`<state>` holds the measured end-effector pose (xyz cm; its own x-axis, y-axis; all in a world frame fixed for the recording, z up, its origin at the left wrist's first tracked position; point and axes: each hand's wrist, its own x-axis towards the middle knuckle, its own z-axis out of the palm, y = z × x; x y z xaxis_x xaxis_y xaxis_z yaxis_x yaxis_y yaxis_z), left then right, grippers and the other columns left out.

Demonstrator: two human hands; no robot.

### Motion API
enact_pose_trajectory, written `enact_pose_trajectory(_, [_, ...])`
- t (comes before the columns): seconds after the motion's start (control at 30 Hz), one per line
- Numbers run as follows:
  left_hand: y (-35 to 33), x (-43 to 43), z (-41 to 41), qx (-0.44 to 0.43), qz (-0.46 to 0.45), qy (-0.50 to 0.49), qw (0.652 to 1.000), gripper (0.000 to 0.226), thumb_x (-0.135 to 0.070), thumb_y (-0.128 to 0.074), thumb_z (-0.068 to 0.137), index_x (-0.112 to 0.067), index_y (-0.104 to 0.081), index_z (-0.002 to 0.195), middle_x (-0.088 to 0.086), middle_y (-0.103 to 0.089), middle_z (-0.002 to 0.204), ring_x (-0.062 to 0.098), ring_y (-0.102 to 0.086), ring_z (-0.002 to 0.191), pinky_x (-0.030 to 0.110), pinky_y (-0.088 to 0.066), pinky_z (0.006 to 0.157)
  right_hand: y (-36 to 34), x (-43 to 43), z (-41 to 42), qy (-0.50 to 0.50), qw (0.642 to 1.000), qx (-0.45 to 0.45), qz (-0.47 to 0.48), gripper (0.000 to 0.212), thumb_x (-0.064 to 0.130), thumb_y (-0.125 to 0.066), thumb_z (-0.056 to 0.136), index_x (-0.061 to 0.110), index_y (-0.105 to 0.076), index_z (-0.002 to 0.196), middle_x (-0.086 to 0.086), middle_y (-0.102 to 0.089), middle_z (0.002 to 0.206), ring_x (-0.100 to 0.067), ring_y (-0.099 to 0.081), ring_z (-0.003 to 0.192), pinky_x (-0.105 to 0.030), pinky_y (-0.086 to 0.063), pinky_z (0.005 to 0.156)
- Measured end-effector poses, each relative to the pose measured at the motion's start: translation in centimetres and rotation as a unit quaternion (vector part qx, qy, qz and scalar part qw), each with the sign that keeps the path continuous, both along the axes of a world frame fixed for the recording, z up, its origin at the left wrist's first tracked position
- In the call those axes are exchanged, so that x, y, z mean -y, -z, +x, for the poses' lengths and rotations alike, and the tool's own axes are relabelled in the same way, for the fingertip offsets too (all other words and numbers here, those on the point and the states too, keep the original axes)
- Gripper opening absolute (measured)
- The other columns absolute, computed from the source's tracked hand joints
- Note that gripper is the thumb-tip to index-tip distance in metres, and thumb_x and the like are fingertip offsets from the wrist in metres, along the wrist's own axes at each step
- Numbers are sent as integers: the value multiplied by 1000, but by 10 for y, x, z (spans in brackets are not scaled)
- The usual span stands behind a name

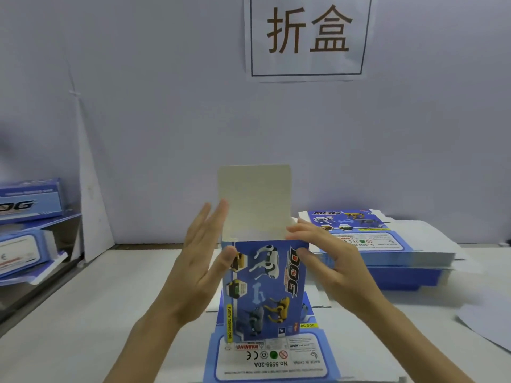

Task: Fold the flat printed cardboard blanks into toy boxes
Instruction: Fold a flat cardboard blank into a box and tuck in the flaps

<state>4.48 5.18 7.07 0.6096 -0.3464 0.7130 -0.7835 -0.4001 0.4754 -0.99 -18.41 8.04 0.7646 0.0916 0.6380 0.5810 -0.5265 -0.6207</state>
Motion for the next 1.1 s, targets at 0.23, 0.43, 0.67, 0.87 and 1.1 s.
enact_pose_trajectory(0.23, [10, -2, 7, 58, -66, -15, 996, 55, -63, -16, 96, -35, -32, 141, -28, -34, 146, 0, -30, 139, 10, -21, 110, 3, -4, 0, -8, 999, 0, 42, 24, 33, -52, 84, 43, -59, 105, 38, -55, 120, 8, -42, 129, -23, -54, 89])
enact_pose_trajectory(0.43, [22, 15, 6, 97, -151, -32, 983, 47, -48, -18, 102, -30, -40, 140, -25, -40, 144, 8, -37, 135, 14, -26, 108, 3, -4, 0, -10, 999, 4, 51, 23, 37, -52, 83, 41, -59, 105, 42, -53, 119, 13, -41, 126, -16, -55, 77])
enact_pose_trajectory(0.67, [20, 18, 12, 80, -225, -38, 970, 32, -21, -45, 94, -33, -55, 122, -19, -56, 130, 13, -59, 114, 26, -54, 89, 5, -2, 0, -20, 997, -9, 74, 23, 31, -54, 83, 40, -61, 103, 41, -57, 115, 16, -43, 122, -17, -57, 72])
enact_pose_trajectory(0.87, [54, 23, 4, 10, -257, -91, 962, 31, -41, -50, 95, -37, -52, 125, -15, -61, 121, -1, -60, 100, 17, -51, 85, 11, -8, 8, -38, 990, -14, 138, 23, 30, -53, 84, 34, -65, 103, 30, -62, 117, 2, -57, 114, -23, -59, 70])
enact_pose_trajectory(1.1, [75, 40, 0, -144, -252, 0, 957, 77, -46, -70, 76, -41, -31, 143, -38, -46, 131, -6, -51, 121, 17, -51, 87, 13, -9, 12, -44, 984, -28, 171, 25, 30, -53, 82, 30, -66, 103, 23, -64, 118, -2, -58, 115, -34, -61, 73])
